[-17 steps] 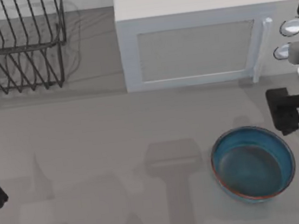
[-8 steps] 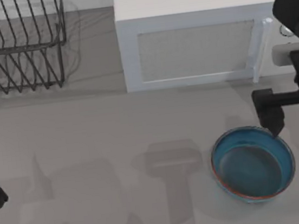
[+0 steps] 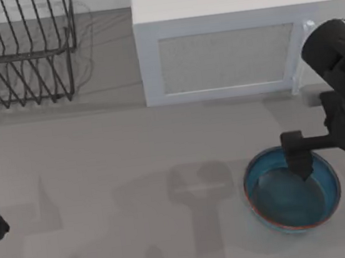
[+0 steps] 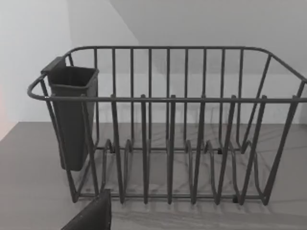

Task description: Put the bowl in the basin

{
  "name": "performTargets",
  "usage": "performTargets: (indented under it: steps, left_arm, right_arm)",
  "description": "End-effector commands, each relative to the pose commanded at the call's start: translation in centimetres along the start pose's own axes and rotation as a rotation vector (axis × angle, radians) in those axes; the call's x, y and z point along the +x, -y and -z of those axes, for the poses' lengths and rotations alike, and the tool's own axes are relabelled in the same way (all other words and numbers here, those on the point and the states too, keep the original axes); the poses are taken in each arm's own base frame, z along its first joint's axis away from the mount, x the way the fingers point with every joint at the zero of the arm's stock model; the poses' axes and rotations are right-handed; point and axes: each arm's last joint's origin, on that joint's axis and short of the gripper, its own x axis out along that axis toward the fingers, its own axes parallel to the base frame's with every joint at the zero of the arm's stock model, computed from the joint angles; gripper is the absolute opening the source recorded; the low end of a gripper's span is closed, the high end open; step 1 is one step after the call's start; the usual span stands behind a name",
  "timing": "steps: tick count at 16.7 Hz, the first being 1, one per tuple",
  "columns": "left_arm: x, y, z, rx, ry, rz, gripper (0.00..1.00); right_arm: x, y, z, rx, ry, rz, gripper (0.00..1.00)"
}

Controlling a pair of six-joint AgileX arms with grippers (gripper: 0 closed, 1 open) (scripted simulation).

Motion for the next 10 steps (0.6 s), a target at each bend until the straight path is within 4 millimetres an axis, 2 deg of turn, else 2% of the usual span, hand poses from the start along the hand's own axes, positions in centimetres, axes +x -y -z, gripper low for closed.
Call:
performTargets:
  steps: [3,8,10]
  left_arm:
    - [0.0,0.0,0.0,0.0,0.0,0.0,1.0]
    - [0.0,0.0,0.0,0.0,0.0,0.0,1.0]
    - [0.0,0.0,0.0,0.0,0.0,0.0,1.0]
  right_arm:
    - [2.7,0.1,0.4,0.0,-0.008,0.003,1.0]
    - [3.1,0.2,0.5,0.0,-0.011,0.005,1.0]
    - [3.1,0.2,0.5,0.0,-0.011,0.005,0.85]
